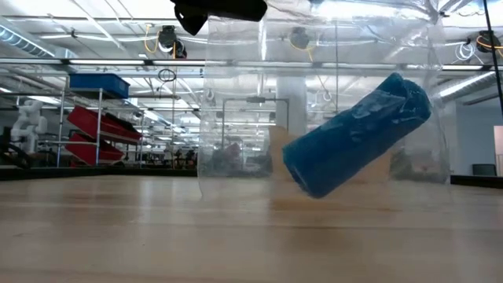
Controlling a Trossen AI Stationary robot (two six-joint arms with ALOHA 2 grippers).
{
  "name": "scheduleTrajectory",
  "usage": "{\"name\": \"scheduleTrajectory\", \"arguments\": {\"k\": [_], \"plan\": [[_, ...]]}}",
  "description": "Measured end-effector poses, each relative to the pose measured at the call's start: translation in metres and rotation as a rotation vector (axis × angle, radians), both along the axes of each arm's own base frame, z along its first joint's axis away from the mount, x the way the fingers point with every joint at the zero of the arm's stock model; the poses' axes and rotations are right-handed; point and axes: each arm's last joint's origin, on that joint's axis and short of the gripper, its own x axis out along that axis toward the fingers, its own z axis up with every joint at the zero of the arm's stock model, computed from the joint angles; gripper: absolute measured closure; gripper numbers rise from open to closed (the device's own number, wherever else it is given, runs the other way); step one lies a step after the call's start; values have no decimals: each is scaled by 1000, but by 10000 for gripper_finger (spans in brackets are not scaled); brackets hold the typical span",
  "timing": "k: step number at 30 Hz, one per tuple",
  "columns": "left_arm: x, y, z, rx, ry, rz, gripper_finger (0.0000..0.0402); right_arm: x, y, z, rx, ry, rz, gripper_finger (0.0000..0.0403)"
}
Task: Roll bandage
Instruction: Close the transparent zip bag
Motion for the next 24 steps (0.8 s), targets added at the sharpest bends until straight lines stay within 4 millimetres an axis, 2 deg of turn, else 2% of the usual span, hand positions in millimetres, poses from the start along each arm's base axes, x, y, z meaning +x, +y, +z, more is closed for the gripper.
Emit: {"name": "scheduleTrajectory", "arguments": {"k": [8, 14, 24], "plan": [[-4, -2, 4, -28, 0, 8, 396, -2, 0, -1, -24, 17, 12, 402], [-14, 0, 14, -58, 18, 29, 361, -7, 6, -1, -128, -7, -24, 403], [-13, 1, 15, -68, 7, 63, 314, -14, 16, 1, -284, -93, -118, 403]]}}
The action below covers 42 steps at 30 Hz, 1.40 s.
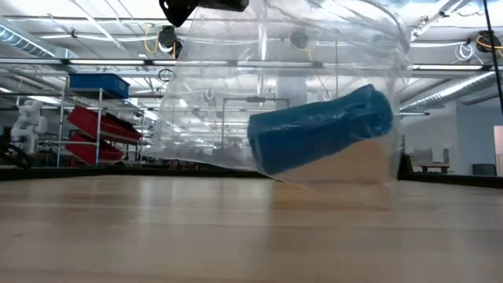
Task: Roll bandage
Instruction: Close the transparent zip bag
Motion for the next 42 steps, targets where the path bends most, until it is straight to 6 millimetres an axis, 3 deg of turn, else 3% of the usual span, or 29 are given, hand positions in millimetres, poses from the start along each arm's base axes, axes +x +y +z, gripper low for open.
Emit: {"name": "scheduleTrajectory", "arguments": {"k": [7, 12, 29, 32, 36, 42], "plan": [[-4, 5, 10, 71, -70, 132, 313, -8, 9, -3, -28, -45, -62, 403], [-12, 0, 21, 102, -104, 101, 313, -10, 8, -13, -99, -55, -107, 403], [-14, -1, 21, 129, -116, 136, 314, -4, 7, -12, -75, -71, -72, 403], [-14, -1, 21, 129, -116, 136, 331, -4, 7, -12, -73, -71, -73, 403], [-15, -2, 21, 122, -111, 119, 388, -4, 8, -12, -72, -60, -51, 398], [-16, -2, 19, 132, -92, 111, 397, -5, 10, -12, -53, -46, -22, 365]]}}
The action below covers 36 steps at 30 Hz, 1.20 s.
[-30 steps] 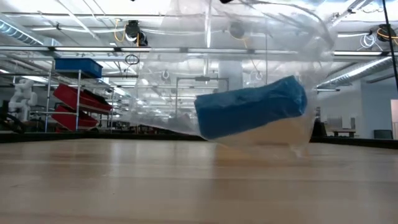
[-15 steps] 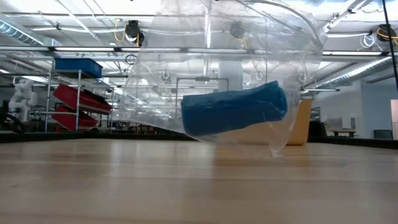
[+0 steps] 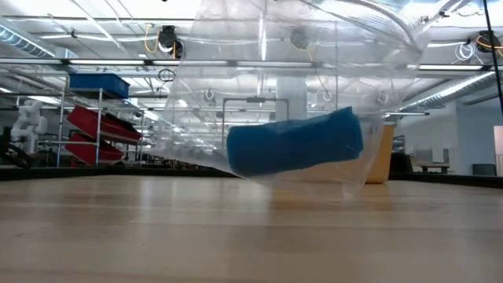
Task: Roll bandage
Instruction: Close the transparent zip bag
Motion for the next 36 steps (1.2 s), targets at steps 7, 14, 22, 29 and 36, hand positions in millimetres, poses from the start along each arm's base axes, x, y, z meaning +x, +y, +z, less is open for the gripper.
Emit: {"name": "scheduleTrajectory", "arguments": {"k": [7, 14, 22, 29, 36], "plan": [[-1, 1, -3, 13, 33, -10, 399, 4, 3, 1, 101, 7, 70, 297], [-3, -2, -3, 15, 32, -23, 400, 20, -19, 3, 219, 5, 50, 279], [-6, -8, -3, 35, 34, -53, 401, 29, -39, 1, 300, 31, 21, 315], [-6, -7, -3, 37, 37, -52, 401, 23, -38, 11, 389, 57, 97, 348], [-6, -7, -2, 35, 35, -52, 401, 11, -36, 29, 440, 33, 128, 347]]}}
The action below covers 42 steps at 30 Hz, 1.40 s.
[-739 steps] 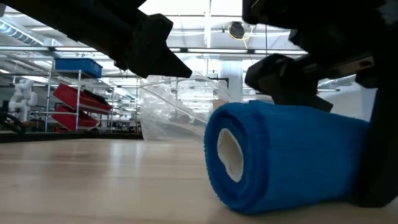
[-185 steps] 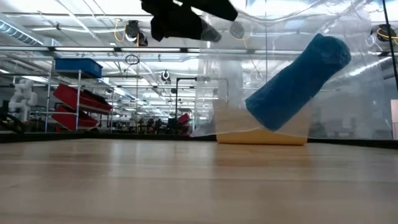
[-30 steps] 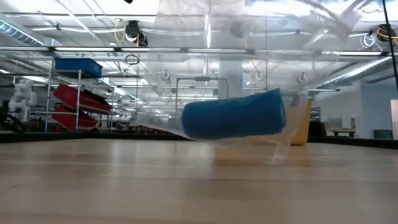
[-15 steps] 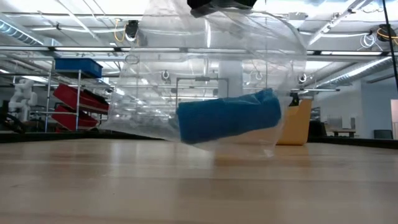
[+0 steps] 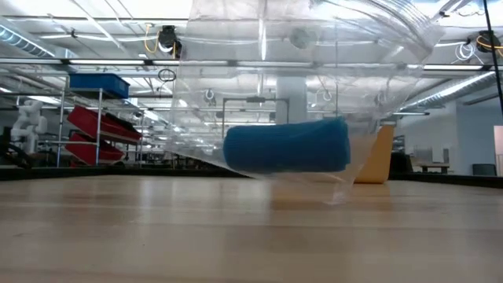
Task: Roll bandage
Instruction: Close the transparent zip bag
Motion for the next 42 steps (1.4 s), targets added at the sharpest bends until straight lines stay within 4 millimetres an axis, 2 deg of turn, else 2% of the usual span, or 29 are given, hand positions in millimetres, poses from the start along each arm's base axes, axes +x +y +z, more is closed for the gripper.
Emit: {"name": "scheduleTrajectory", "arguments": {"k": [5, 11, 15, 20, 24, 27, 34, 42], "plan": [[0, 0, 0, -3, -3, 1, 401, -1, -1, 1, 4, 5, -8, 348], [0, 0, 0, -4, -4, 2, 401, 0, -2, 1, -80, -14, 30, 334], [0, 0, 0, -5, -4, 2, 401, 1, -1, -2, -126, -8, 72, 309], [1, 0, 1, -10, -12, 4, 402, 5, 2, -13, -246, 12, 181, 261], [1, 1, 1, -3, -16, 16, 402, 7, 0, -14, -211, 17, 141, 248], [1, 1, 1, -2, -16, 17, 401, 7, 0, -14, -203, 19, 127, 274], [1, 1, 1, 0, -13, 17, 402, 7, -4, -14, -207, 27, 126, 391], [1, 2, 0, 19, -11, 39, 402, 4, -7, -18, -210, 91, 99, 402]]}}
